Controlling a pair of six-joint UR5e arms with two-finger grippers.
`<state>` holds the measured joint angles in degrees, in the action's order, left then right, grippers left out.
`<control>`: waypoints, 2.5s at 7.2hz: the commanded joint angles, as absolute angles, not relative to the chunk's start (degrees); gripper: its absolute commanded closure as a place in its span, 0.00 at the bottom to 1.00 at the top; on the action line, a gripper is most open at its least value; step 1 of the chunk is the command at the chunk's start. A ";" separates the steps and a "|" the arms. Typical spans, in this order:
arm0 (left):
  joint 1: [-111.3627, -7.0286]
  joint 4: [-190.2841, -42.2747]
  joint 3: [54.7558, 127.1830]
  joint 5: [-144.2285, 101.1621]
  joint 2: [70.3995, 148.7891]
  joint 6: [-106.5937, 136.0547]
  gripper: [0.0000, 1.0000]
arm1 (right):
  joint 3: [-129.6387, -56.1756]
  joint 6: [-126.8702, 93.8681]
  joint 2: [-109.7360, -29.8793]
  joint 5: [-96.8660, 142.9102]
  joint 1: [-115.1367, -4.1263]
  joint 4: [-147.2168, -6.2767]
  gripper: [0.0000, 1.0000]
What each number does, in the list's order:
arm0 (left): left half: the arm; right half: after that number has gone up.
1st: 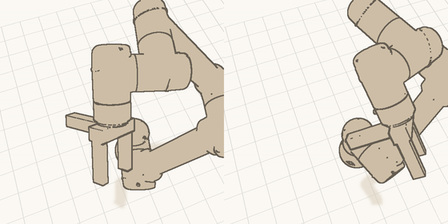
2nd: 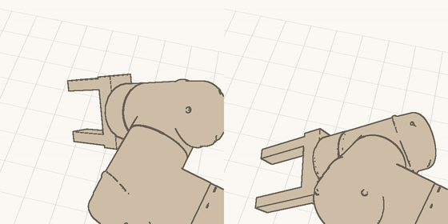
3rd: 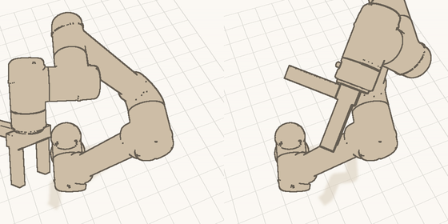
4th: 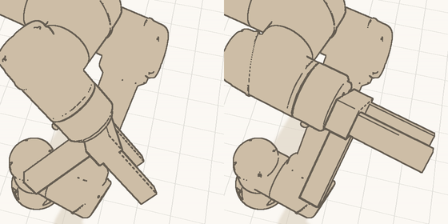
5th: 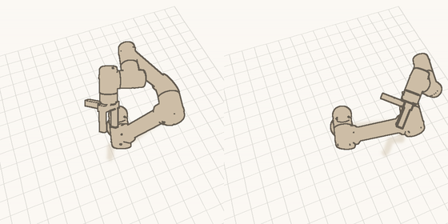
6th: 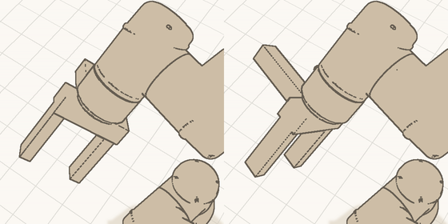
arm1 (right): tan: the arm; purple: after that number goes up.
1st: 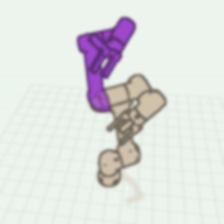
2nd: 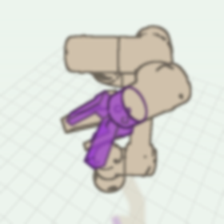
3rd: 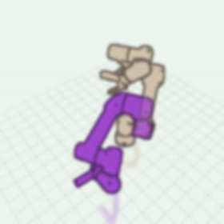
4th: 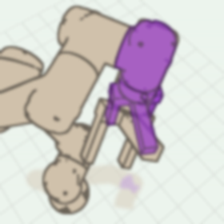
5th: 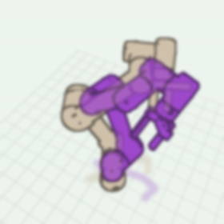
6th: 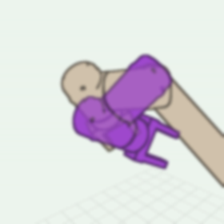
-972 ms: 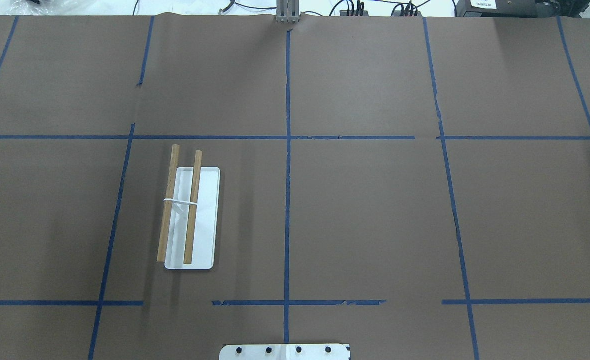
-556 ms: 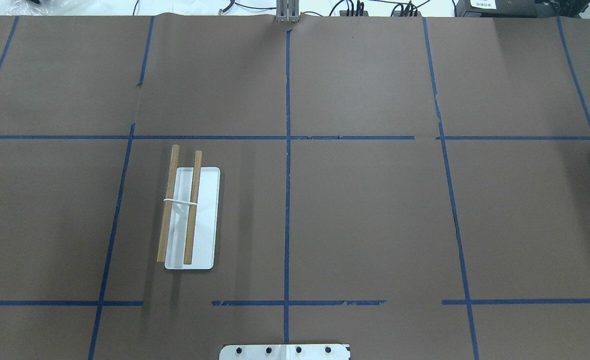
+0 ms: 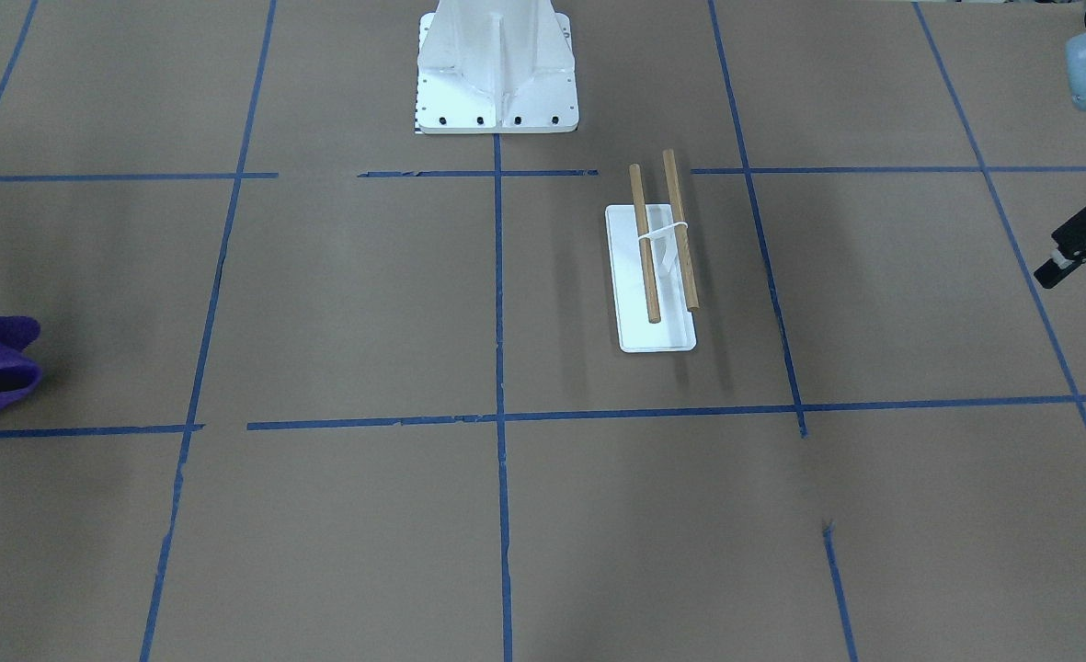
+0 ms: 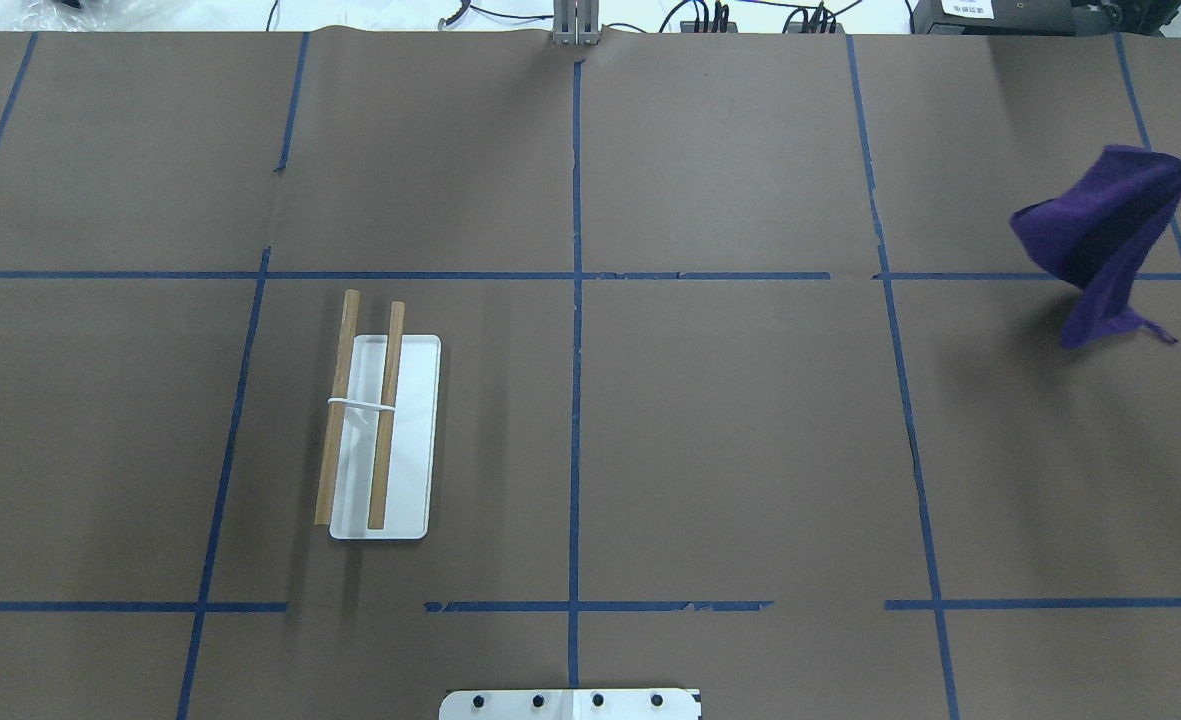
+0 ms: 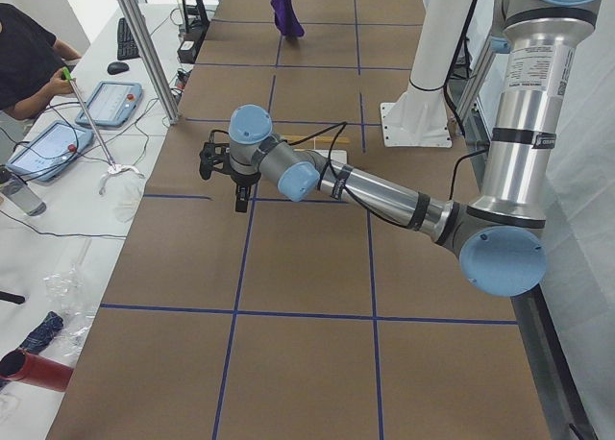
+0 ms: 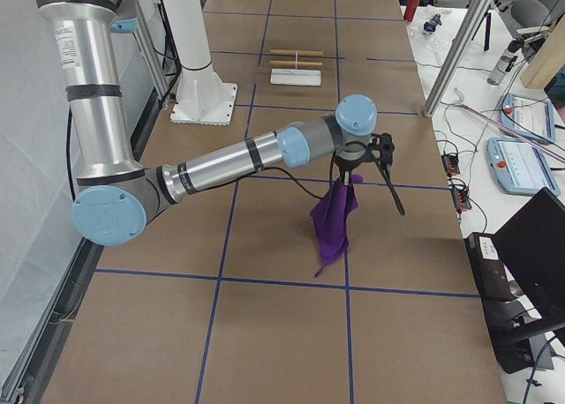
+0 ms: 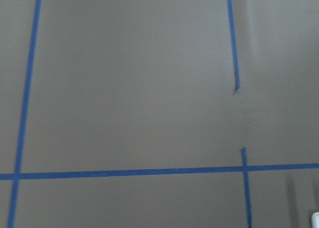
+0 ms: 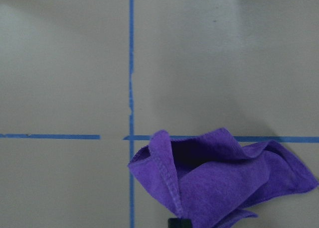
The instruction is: Hang towel on rack
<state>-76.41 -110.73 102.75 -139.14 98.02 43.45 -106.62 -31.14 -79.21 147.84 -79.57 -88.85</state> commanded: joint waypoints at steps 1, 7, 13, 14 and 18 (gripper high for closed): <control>-69.04 -110.75 102.14 -139.49 107.00 65.28 0.00 | -110.65 -47.31 -69.48 147.83 -71.93 -88.86 1.00; -57.59 -105.56 102.39 -136.49 122.59 99.77 0.00 | -111.53 -68.11 -50.46 137.66 -51.37 -88.51 1.00; -48.78 -106.17 101.69 -136.76 131.21 125.05 0.00 | -108.90 -69.61 -42.29 130.08 -44.65 -88.51 1.00; -48.26 -106.26 101.69 -136.76 131.83 125.85 0.00 | -108.90 -69.61 -41.84 130.17 -44.47 -88.42 1.00; -46.15 -106.35 101.78 -136.76 133.68 128.05 0.10 | -108.63 -69.00 -41.13 129.99 -44.30 -88.42 1.00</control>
<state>-46.72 -106.32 101.88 -136.76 133.13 127.58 -108.68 -69.13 -41.27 130.02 -44.32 -88.42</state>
